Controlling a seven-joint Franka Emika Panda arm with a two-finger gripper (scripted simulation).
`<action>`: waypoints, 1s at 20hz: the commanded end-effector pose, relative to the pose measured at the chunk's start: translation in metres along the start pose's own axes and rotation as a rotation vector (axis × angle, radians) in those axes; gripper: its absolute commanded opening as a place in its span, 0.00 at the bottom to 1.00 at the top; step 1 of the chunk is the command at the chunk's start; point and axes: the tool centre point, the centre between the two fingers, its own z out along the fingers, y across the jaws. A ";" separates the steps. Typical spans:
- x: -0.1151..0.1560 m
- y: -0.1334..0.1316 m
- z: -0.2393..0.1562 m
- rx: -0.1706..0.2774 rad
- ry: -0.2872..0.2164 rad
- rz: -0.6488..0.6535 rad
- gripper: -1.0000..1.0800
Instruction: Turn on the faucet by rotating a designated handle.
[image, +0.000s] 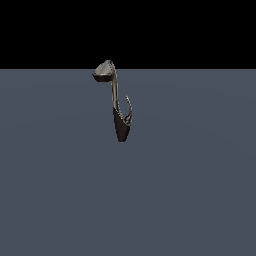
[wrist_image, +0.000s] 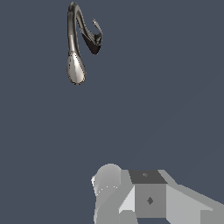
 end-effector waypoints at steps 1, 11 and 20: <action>0.001 -0.001 0.000 0.003 -0.001 0.003 0.00; 0.031 -0.012 0.005 0.062 -0.024 0.082 0.00; 0.090 -0.031 0.021 0.175 -0.079 0.247 0.00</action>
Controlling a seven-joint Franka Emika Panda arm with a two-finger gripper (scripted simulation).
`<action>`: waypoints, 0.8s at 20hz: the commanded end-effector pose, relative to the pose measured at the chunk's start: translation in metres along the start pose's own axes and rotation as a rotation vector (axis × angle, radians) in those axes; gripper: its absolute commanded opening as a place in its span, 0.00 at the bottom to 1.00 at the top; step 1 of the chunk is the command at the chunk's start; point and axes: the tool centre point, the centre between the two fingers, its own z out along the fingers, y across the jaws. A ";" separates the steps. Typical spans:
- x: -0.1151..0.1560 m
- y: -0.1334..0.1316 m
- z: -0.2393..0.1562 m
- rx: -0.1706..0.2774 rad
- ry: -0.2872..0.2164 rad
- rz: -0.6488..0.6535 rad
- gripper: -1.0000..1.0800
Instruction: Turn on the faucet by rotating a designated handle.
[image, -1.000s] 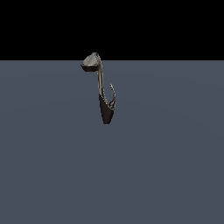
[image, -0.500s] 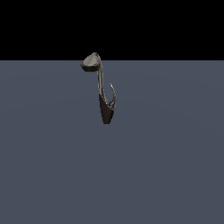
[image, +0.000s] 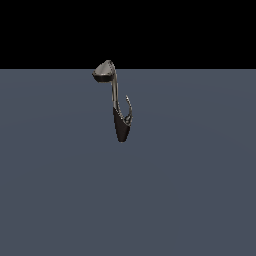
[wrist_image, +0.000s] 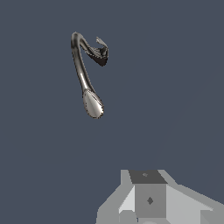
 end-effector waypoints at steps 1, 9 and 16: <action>0.018 -0.009 0.006 0.035 -0.019 0.055 0.00; 0.077 -0.033 0.034 0.141 -0.088 0.242 0.00; 0.129 -0.049 0.066 0.227 -0.158 0.419 0.00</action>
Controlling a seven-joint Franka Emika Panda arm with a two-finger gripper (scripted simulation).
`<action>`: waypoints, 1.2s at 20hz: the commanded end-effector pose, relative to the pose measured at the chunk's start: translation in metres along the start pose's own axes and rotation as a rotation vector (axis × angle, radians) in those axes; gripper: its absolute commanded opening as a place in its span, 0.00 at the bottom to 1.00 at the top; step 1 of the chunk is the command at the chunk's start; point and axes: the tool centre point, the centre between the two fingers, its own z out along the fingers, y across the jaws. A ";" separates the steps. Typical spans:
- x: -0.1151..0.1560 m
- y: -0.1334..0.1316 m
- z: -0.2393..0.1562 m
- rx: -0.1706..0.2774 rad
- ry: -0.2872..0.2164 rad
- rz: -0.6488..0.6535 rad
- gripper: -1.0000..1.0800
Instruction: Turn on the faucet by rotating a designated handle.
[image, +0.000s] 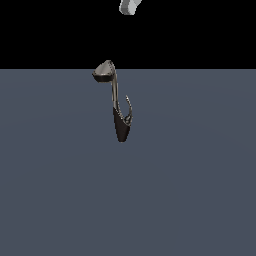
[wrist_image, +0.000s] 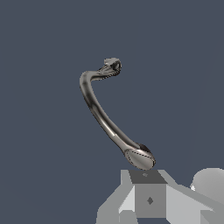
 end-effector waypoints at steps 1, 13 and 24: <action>0.018 -0.010 0.012 0.030 -0.025 0.067 0.00; 0.103 -0.042 0.080 0.157 -0.155 0.404 0.00; 0.172 -0.051 0.152 0.242 -0.272 0.706 0.00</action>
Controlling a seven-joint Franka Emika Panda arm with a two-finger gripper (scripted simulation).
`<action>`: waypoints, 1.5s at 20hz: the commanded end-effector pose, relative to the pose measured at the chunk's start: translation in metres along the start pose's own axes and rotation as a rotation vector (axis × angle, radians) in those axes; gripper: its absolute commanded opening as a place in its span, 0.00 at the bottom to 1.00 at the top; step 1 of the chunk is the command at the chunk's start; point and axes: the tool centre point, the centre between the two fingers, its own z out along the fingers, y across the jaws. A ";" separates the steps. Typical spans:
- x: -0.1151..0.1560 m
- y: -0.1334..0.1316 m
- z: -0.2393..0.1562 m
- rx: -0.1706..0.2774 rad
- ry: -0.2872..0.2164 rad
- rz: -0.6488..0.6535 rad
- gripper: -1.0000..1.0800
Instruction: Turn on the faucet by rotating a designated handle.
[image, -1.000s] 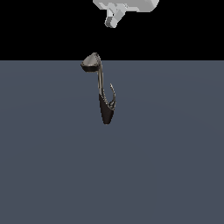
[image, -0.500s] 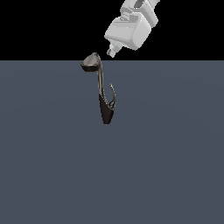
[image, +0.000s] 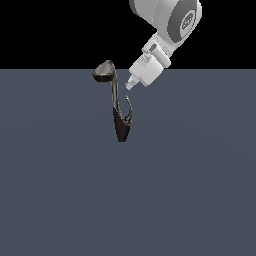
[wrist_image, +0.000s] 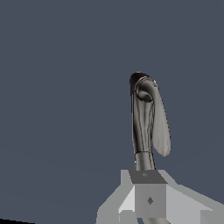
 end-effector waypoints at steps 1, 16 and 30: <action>0.013 -0.007 0.011 0.016 -0.020 0.057 0.00; 0.041 -0.017 0.035 0.044 -0.061 0.176 0.00; 0.025 0.014 0.035 0.044 -0.061 0.176 0.00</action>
